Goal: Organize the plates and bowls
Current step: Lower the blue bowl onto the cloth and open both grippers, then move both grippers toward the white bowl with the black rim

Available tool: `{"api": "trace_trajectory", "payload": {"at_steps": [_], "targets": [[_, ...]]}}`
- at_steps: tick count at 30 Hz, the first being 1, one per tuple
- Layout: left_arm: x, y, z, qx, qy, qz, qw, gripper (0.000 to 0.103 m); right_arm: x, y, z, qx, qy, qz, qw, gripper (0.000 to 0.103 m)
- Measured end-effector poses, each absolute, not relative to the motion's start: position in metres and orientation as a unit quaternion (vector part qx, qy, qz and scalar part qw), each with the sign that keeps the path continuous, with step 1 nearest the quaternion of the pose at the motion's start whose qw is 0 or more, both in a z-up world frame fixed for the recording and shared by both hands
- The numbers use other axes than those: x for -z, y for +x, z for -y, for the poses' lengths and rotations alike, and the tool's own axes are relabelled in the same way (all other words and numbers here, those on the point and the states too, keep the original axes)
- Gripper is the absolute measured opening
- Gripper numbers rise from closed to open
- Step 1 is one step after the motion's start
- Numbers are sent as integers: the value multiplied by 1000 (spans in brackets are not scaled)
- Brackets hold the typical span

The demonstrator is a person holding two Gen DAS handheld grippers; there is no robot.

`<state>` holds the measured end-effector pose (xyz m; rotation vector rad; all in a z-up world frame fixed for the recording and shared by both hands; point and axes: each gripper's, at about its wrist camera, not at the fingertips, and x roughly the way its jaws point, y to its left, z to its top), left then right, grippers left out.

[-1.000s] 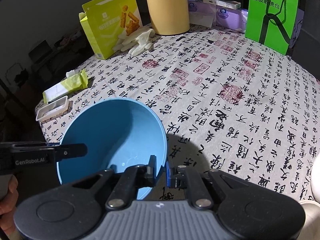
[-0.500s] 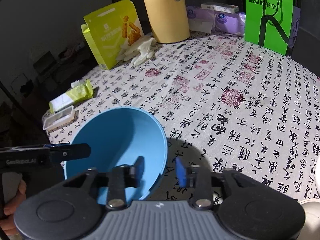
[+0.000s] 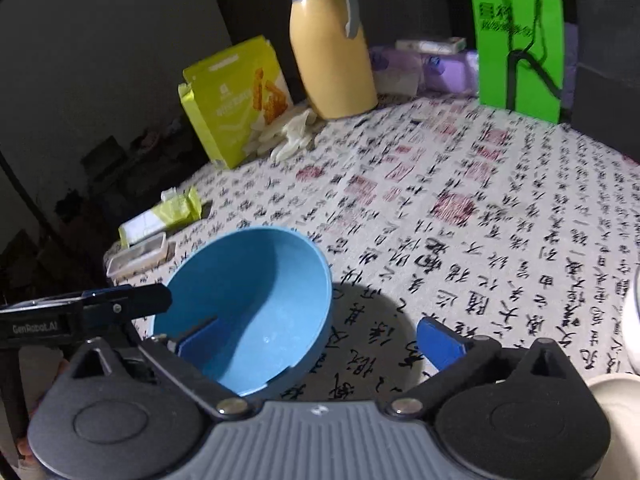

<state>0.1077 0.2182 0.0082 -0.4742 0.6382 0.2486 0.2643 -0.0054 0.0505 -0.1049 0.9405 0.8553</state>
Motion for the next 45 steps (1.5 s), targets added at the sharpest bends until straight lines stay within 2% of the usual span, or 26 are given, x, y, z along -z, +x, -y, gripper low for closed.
{"api": "trace_trajectory", "payload": {"at_steps": [9, 20, 45], "targets": [[-10, 96, -204, -137, -216, -263, 930, 103, -60, 243, 30, -394, -40, -382, 835, 103], [-17, 83, -178, -130, -181, -202, 954, 103, -58, 239, 66, -379, 1, -364, 851, 103], [-23, 100, -91, -53, -125, -157, 978, 103, -42, 237, 206, -296, 93, -308, 899, 103]]}}
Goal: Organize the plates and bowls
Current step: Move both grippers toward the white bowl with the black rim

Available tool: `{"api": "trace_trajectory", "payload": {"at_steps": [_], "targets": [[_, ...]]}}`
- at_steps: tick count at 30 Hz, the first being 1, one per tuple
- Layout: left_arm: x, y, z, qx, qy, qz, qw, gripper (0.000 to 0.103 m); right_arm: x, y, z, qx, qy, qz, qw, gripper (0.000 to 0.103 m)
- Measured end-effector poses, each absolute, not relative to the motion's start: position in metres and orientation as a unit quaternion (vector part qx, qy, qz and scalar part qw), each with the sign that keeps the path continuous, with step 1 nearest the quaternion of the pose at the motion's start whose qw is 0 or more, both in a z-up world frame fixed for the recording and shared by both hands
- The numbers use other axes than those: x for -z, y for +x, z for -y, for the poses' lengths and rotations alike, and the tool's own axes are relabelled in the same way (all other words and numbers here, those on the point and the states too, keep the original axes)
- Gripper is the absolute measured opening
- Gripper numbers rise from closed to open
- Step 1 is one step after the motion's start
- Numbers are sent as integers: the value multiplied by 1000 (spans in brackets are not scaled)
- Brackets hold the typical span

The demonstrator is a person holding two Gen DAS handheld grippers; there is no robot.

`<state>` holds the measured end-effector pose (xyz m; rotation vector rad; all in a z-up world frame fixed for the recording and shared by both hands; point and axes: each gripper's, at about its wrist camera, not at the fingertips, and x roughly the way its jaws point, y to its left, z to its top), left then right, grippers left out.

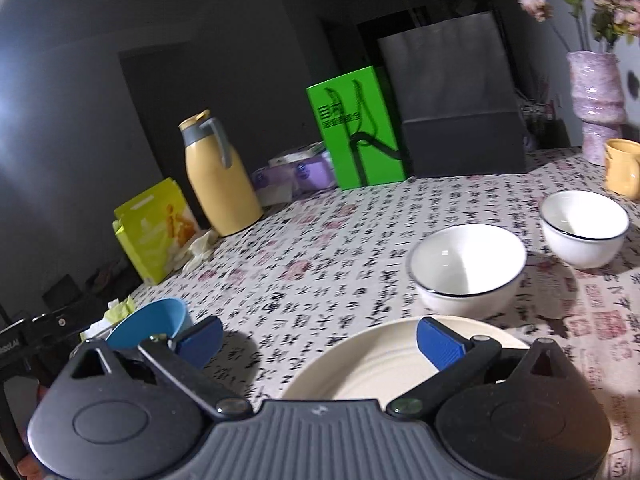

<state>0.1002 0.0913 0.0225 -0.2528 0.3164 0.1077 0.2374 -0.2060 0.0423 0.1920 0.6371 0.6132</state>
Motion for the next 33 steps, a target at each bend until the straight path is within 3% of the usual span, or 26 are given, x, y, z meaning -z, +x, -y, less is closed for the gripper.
{"api": "trace_trajectory", "payload": {"at_steps": [26, 33], "targets": [[-23, 168, -14, 10, -111, -210, 971, 103, -41, 277, 295, -239, 93, -307, 917, 103], [-27, 199, 6, 23, -120, -245, 962, 103, -48, 299, 303, -237, 76, -329, 911, 93]]}}
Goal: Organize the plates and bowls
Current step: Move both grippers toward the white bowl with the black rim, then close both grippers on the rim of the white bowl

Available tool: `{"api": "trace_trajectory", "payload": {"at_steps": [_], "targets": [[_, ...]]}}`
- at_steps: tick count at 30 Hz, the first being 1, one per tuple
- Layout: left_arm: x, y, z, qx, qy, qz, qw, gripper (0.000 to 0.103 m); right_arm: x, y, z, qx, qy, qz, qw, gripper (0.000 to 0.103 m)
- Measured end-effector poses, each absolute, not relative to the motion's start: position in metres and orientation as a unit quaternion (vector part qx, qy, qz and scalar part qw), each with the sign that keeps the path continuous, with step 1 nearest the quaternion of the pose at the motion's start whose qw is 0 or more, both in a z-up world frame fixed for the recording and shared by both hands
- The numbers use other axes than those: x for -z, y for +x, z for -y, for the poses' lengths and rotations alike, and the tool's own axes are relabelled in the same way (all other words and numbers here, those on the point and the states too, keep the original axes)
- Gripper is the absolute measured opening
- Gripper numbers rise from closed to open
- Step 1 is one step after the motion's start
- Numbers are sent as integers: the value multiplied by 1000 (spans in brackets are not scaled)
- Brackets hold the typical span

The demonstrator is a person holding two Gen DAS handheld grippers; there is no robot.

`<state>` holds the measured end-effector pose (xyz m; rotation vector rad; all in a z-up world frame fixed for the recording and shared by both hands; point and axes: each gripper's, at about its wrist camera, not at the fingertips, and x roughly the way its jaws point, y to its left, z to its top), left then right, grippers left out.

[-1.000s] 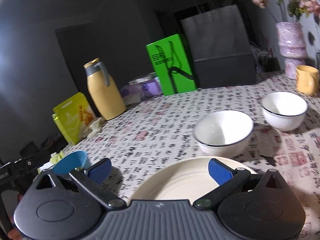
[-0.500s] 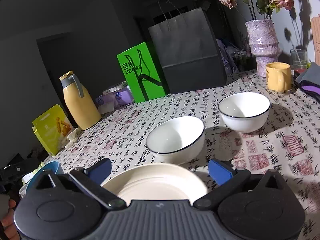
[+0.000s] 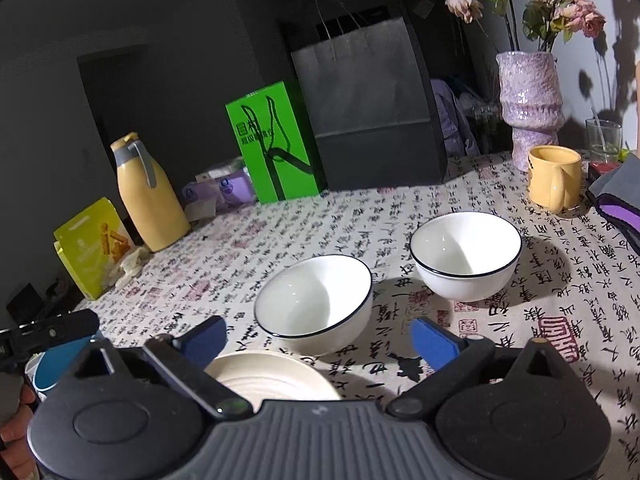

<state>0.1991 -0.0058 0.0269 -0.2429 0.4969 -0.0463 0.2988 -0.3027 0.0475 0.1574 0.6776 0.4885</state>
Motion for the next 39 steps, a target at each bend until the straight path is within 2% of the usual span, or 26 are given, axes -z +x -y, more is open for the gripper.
{"api": "trace_trajectory", "payload": {"at_steps": [12, 16, 21, 24, 31, 33, 36, 39], "targets": [[-37, 260, 36, 24, -131, -312, 941, 103, -48, 351, 299, -242, 77, -403, 879, 91], [-36, 290, 43, 18, -143, -353, 925, 103, -44, 368, 296, -240, 74, -421, 872, 82], [-24, 326, 48, -4, -154, -415, 897, 103, -34, 388, 293, -229, 74, -441, 865, 79], [-17, 344, 52, -20, -146, -438, 887, 102, -29, 397, 291, -220, 66, -451, 862, 73], [-4, 375, 62, -42, -133, -467, 873, 95, -17, 416, 283, -210, 46, -475, 854, 59], [0, 382, 63, -45, -135, -475, 868, 91, -13, 421, 281, -209, 45, -481, 850, 54], [7, 392, 65, -50, -130, -486, 863, 82, -7, 427, 279, -206, 45, -487, 847, 53], [13, 399, 67, -50, -132, -499, 855, 78, -2, 432, 277, -205, 46, -494, 844, 47]]}}
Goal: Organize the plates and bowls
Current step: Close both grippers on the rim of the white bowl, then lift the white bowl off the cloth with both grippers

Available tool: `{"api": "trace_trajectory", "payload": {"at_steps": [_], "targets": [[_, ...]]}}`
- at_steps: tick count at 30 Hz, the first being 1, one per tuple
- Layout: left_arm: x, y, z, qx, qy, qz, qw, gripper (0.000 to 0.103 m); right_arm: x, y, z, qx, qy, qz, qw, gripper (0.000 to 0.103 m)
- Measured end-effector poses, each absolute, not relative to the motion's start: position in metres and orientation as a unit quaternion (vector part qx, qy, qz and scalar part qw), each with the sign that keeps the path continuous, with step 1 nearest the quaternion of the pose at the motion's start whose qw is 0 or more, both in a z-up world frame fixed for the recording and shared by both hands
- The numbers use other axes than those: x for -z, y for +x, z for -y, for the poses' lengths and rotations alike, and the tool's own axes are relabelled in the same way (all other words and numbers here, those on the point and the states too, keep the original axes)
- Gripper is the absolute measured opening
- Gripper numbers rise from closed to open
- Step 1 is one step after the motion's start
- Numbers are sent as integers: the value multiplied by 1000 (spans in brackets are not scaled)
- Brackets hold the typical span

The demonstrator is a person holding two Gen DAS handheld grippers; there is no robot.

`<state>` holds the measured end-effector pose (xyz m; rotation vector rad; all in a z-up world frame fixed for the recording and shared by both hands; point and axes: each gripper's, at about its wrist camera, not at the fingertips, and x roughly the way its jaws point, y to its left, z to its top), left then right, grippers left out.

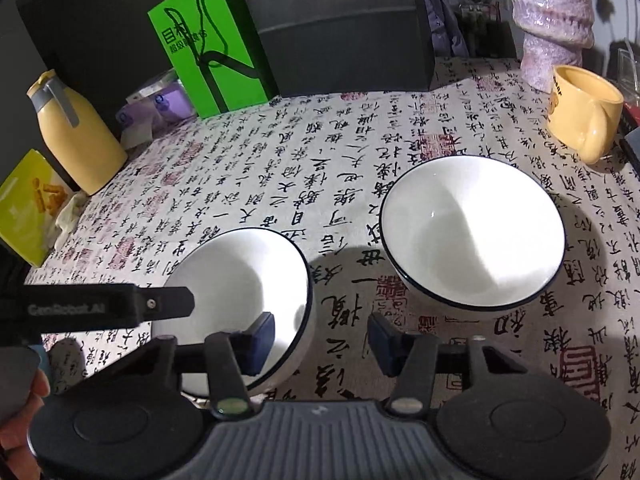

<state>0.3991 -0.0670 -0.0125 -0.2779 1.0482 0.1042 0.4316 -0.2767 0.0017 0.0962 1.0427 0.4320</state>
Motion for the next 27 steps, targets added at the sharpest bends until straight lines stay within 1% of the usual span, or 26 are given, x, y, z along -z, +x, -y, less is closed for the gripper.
{"api": "trace_trajectory", "payload": {"at_steps": [1, 2, 3, 7, 9, 10, 11, 12, 14, 16, 17, 18, 27], "targets": [[14, 401, 67, -49, -136, -503, 852, 78, 0, 433, 276, -205, 45, -497, 842, 47], [16, 404, 66, -46, -141, -507, 849, 74, 2, 434, 275, -206, 45, -499, 840, 47], [18, 405, 67, -43, -144, -511, 846, 68, 3, 436, 274, -206, 45, -502, 839, 45], [21, 409, 71, -37, -137, -520, 842, 58, 8, 438, 272, -210, 44, -507, 835, 36], [23, 411, 72, -33, -136, -524, 840, 49, 9, 439, 270, -212, 43, -509, 833, 34], [24, 411, 73, -32, -135, -527, 839, 46, 10, 440, 269, -215, 43, -509, 832, 32], [24, 411, 73, -32, -134, -528, 838, 41, 10, 440, 269, -218, 43, -510, 831, 31], [24, 412, 73, -29, -132, -529, 838, 30, 10, 440, 268, -220, 42, -510, 831, 29], [25, 413, 75, -23, -126, -532, 837, 20, 9, 440, 266, -222, 39, -510, 830, 26], [25, 413, 76, -19, -124, -531, 838, 17, 10, 440, 266, -227, 43, -511, 828, 22], [26, 413, 77, -18, -122, -530, 839, 13, 10, 441, 266, -229, 45, -511, 827, 20], [26, 414, 78, -20, -119, -530, 839, 13, 10, 441, 265, -231, 47, -512, 826, 19], [26, 415, 77, -22, -115, -529, 840, 11, 9, 442, 262, -233, 30, -513, 826, 18]]}}
